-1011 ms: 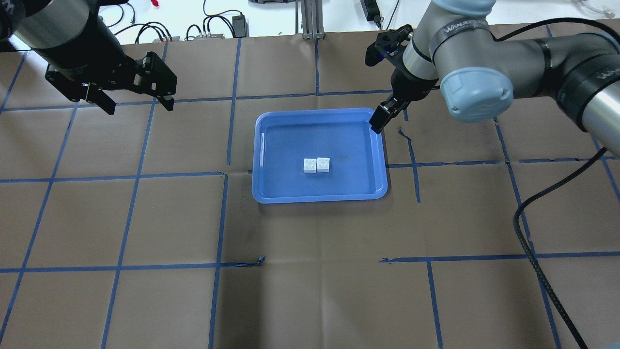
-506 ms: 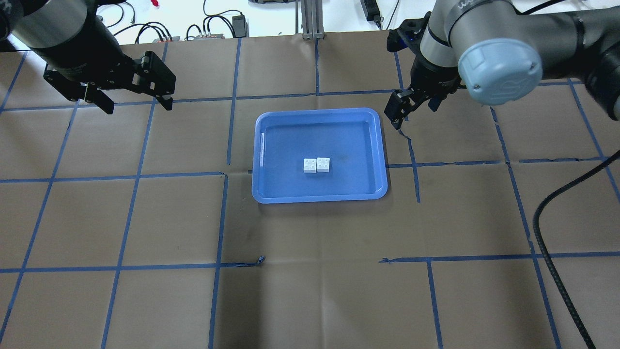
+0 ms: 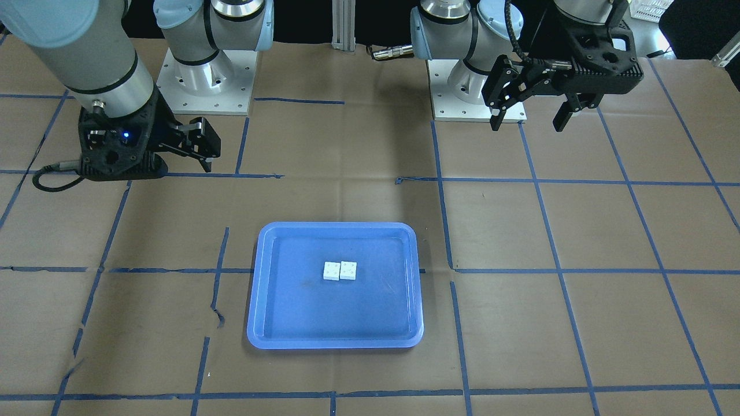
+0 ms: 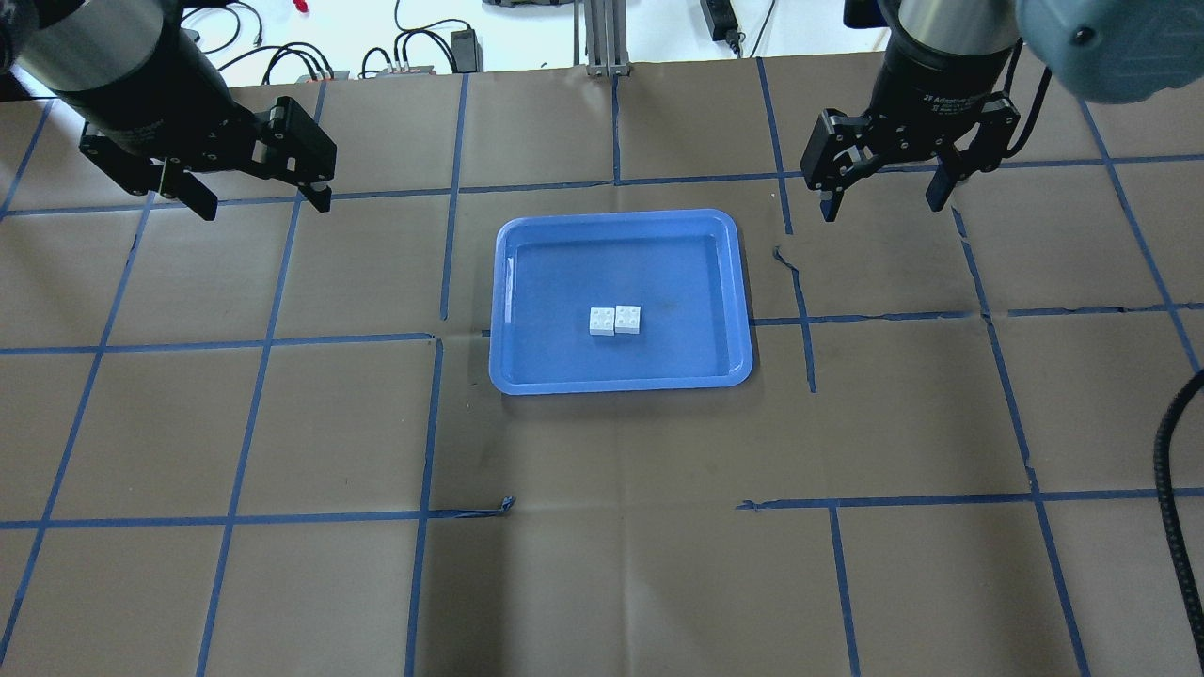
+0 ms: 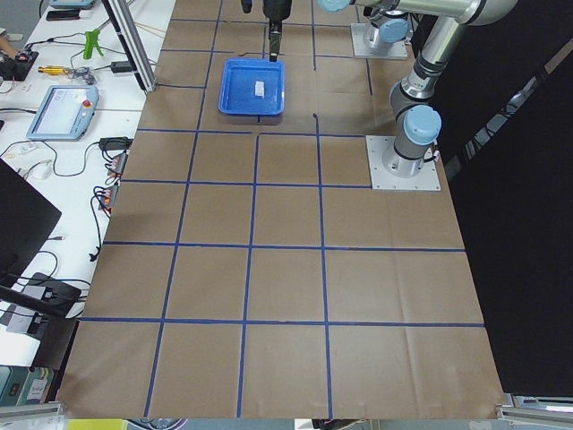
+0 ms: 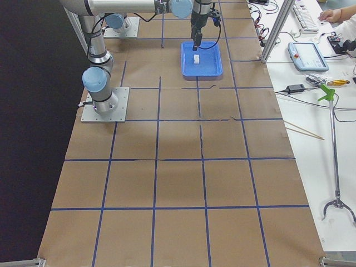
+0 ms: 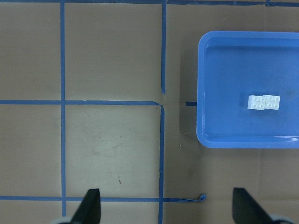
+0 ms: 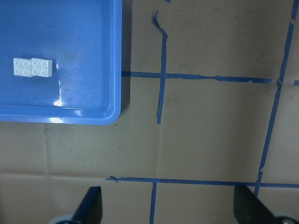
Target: Assemble white blocks and place on blue tray
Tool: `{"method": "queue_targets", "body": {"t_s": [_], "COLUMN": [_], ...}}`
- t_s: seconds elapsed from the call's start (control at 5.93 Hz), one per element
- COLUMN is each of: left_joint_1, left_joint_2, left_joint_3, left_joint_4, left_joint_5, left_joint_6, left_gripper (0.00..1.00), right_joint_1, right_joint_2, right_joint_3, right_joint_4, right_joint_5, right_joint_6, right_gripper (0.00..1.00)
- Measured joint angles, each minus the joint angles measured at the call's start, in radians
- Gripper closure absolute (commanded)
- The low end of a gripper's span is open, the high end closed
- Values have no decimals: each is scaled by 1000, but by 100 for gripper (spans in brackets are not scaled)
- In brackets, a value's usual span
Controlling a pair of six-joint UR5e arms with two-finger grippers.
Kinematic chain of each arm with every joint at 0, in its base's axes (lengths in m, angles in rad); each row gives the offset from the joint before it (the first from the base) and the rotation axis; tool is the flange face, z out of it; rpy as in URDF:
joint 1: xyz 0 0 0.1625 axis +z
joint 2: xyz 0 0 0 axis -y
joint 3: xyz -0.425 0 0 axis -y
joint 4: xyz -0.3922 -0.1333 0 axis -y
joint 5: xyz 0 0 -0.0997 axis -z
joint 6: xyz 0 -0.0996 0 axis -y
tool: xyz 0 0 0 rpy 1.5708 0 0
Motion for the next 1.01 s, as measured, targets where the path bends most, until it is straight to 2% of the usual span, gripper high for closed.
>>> {"method": "queue_targets", "body": {"t_s": [1.01], "left_joint_1": [2], "left_joint_2": [5], "left_joint_3": [-2], "left_joint_4": [-2], "left_joint_5": [0], "left_joint_6": [0], "left_gripper": [1], "right_joint_1": [-7], "right_joint_2": [-33], "right_joint_3": [19], "right_joint_4": [-7], "right_joint_5": [4], "right_joint_6": [3], "right_gripper": [0]}}
